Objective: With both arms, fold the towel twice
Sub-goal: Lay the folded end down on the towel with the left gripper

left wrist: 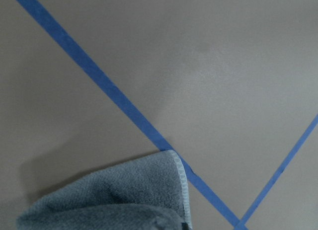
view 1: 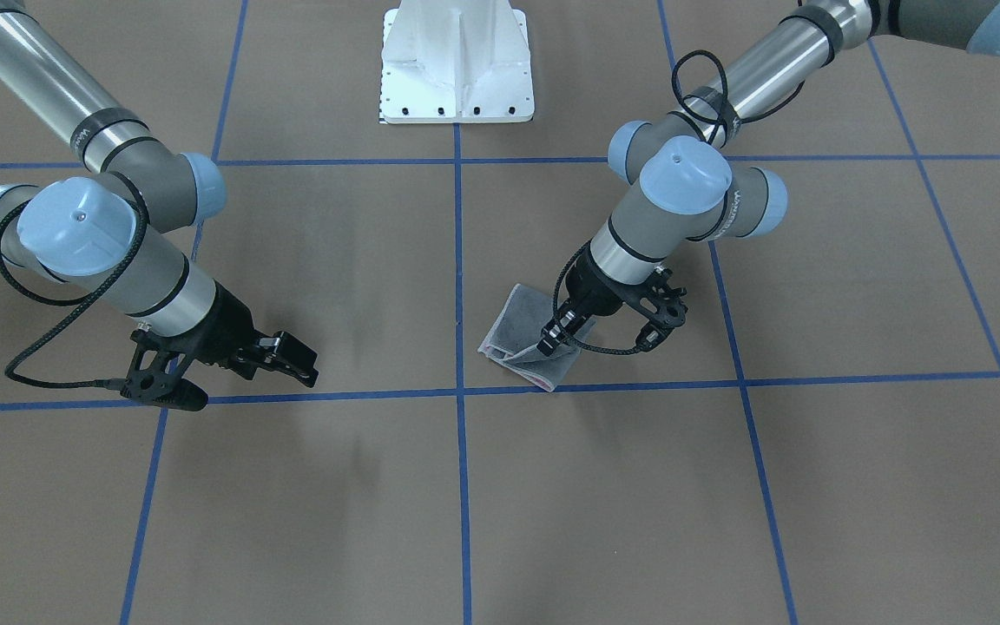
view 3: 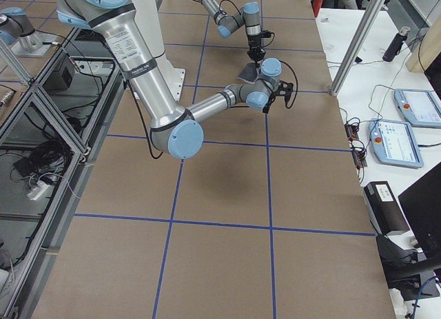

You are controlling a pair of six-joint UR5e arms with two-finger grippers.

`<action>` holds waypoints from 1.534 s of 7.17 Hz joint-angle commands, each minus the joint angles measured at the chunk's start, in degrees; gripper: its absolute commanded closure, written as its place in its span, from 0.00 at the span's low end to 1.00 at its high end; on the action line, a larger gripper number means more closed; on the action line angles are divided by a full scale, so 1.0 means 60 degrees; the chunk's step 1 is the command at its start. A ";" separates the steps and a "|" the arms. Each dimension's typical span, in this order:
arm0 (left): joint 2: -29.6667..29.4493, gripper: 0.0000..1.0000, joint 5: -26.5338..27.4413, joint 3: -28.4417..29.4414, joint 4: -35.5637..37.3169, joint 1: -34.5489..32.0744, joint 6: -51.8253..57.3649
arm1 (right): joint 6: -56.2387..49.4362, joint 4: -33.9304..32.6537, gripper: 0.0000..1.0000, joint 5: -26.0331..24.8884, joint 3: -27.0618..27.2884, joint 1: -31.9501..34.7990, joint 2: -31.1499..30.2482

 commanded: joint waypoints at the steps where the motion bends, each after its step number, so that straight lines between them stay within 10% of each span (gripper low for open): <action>1: -0.0239 0.89 0.0027 0.0320 -0.0015 0.0000 0.0028 | 0.0009 0.0002 0.00 -0.0002 -0.0011 -0.0001 0.0021; 2: -0.0298 0.01 0.0086 0.0321 -0.0015 0.0000 0.0043 | 0.0009 0.0002 0.00 -0.0002 -0.0026 -0.0001 0.0064; 11: -0.0780 0.00 0.0115 0.1387 -0.0453 -0.0043 0.0380 | -0.0049 -0.0027 0.00 0.0071 0.0047 0.0394 0.0299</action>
